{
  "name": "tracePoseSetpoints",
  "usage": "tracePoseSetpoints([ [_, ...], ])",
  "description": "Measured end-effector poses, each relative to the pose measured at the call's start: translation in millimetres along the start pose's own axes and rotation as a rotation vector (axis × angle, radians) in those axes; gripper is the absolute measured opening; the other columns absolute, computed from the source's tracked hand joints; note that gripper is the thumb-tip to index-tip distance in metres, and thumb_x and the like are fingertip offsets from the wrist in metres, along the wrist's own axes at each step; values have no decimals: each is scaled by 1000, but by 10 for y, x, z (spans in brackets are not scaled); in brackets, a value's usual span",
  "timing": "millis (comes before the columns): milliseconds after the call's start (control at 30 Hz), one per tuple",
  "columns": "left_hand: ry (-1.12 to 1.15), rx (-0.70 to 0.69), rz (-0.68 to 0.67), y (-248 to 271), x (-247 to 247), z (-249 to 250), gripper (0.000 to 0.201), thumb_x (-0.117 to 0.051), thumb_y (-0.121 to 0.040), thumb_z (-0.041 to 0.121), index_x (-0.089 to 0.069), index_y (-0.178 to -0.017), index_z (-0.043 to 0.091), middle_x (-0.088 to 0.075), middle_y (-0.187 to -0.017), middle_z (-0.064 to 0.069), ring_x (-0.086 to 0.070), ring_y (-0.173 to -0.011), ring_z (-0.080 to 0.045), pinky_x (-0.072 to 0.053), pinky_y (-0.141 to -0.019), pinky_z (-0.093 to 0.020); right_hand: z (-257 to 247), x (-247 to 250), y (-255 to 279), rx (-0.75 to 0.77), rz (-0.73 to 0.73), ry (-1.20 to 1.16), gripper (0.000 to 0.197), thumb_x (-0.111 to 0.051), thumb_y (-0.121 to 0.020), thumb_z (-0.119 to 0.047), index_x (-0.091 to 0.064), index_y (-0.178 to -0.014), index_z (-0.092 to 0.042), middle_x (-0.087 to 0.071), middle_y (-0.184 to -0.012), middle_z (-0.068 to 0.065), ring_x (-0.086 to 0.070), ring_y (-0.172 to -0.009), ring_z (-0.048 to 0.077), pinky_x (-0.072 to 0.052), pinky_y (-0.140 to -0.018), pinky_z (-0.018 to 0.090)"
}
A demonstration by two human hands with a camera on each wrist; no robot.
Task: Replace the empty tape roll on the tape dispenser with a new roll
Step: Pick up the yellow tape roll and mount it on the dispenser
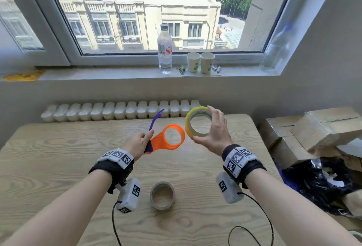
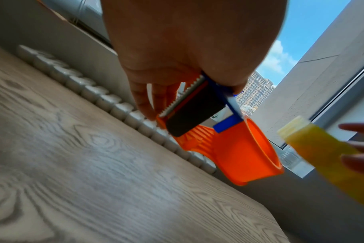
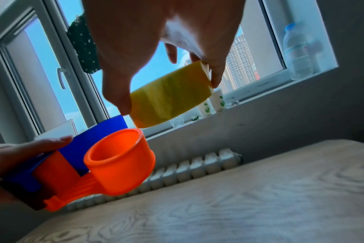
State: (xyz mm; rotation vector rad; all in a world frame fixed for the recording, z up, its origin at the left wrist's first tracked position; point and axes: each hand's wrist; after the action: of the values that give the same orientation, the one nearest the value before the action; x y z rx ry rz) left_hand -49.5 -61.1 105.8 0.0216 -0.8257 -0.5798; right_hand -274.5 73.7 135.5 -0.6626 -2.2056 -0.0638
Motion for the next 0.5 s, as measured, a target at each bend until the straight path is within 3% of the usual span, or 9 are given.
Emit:
tracePoseSetpoints([
  [67, -1, -4, 13, -7, 80, 37, 56, -28, -85, 65, -48, -60, 19, -58, -62, -6, -54, -64, -28, -45, -74, -43, -111, 41, -68, 25, 16, -34, 103, -84, -58, -34, -25, -140, -18, -32, -139, 9, -35, -126, 24, -31, -105, 31],
  [167, 7, -20, 24, -5, 149, 128, 52, -31, -89, 60, -47, -59, 20, -56, -60, -1, -52, -60, -22, -42, -68, -38, -281, 39, -140, 68, -9, -103, 105, -86, -56, -36, -27, -140, -17, -35, -138, 8, -36, -126, 21, -32, -107, 31],
  [267, 11, -39, 37, -27, 178, 210, 48, -33, -90, 58, -46, -59, 24, -55, -59, 3, -53, -63, -22, -39, -67, -34, -428, -22, -157, 131, -64, -132, 105, -87, -55, -34, -27, -140, -18, -36, -138, 8, -37, -128, 22, -34, -110, 38],
  [367, 33, -70, 29, -42, 199, 274, 46, -34, -89, 58, -49, -62, 25, -57, -62, 3, -56, -64, -22, -44, -70, -38, -494, -100, -152, 168, -106, -120, 107, -87, -54, -36, -25, -140, -20, -35, -139, 9, -37, -129, 24, -37, -109, 42],
  [500, 57, -91, 30, -39, 238, 355, 42, -34, -90, 57, -49, -67, 26, -58, -68, 3, -56, -65, -17, -43, -69, -34, -514, -157, -152, 191, -109, -142, 107, -87, -53, -37, -26, -139, -18, -36, -137, 10, -38, -127, 21, -37, -108, 40],
])
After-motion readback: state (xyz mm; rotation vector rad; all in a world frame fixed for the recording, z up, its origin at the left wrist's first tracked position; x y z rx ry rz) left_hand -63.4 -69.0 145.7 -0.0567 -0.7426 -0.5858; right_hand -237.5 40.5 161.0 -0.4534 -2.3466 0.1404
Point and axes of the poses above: each hand's wrist, its own y-axis away from the middle knuckle, its own x-axis out of the back of the hand, z = x × y
